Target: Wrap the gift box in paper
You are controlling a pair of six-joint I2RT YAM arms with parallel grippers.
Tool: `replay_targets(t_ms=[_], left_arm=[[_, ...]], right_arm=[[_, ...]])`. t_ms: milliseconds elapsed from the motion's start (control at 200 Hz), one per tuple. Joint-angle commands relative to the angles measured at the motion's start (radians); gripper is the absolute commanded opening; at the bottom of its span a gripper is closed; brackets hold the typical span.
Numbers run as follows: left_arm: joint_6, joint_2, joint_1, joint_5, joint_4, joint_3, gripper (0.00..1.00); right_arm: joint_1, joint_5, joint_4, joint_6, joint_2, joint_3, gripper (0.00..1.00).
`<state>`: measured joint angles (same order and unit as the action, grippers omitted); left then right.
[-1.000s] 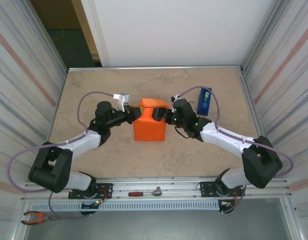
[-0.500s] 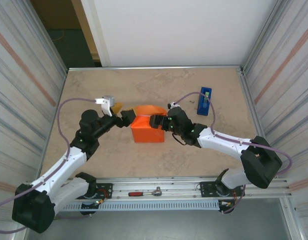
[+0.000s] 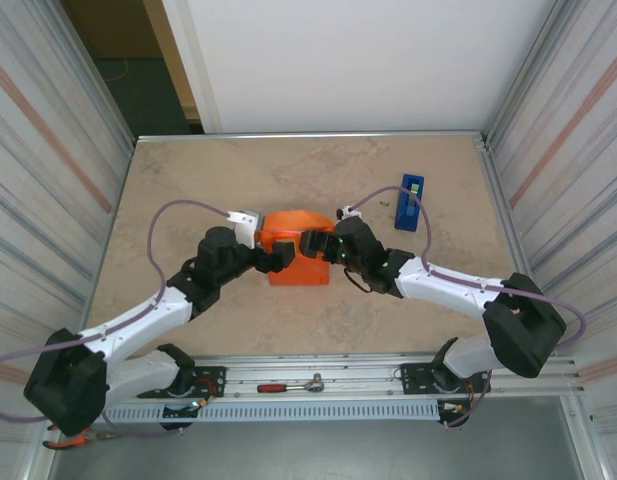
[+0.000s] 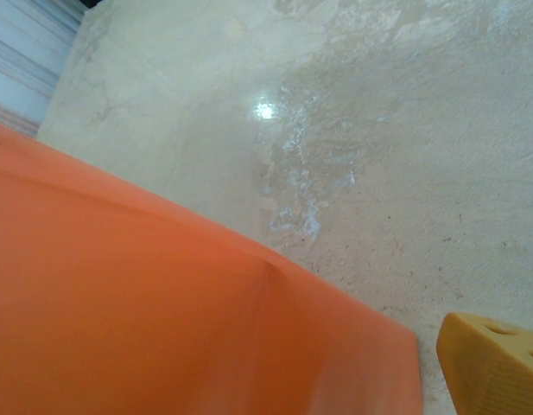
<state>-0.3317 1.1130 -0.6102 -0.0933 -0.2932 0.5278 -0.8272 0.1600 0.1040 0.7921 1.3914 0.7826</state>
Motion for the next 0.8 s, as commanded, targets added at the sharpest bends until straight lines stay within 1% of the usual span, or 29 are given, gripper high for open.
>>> replay_targets(t_ms=[0, 95, 185, 261, 311, 441, 586, 696, 797], left_arm=[[0.035, 0.051, -0.003, 0.118, -0.038, 0.007, 0.95], [0.058, 0.096, -0.003, 0.137, -0.032, 0.024, 0.87], [0.064, 0.123, -0.003, 0.130, -0.034, 0.031, 0.74], [0.064, 0.131, -0.003, 0.120, -0.036, 0.034, 0.68], [0.060, 0.131, -0.003, 0.116, -0.037, 0.032, 0.66], [0.055, 0.125, -0.002, 0.102, -0.038, 0.029, 0.64], [0.052, 0.123, -0.003, 0.094, -0.032, 0.037, 0.63], [0.053, 0.124, -0.002, 0.104, -0.030, 0.052, 0.64], [0.067, 0.135, 0.011, 0.104, -0.021, 0.080, 0.68]], right_arm=[[-0.012, 0.019, -0.060, 0.003, -0.028, -0.025, 0.99], [-0.012, 0.020, -0.074, -0.009, -0.056, -0.012, 0.99], [-0.012, 0.031, -0.088, -0.028, -0.091, 0.002, 0.99], [-0.016, 0.044, -0.087, -0.046, -0.122, 0.006, 0.99], [-0.020, 0.060, -0.081, -0.061, -0.134, 0.003, 0.99], [-0.023, 0.082, -0.054, -0.089, -0.108, 0.013, 0.99], [-0.047, 0.107, -0.021, -0.102, -0.013, 0.053, 0.99], [-0.089, 0.210, -0.036, -0.117, 0.056, 0.086, 0.99], [-0.121, 0.296, -0.050, -0.123, 0.087, 0.096, 0.99]])
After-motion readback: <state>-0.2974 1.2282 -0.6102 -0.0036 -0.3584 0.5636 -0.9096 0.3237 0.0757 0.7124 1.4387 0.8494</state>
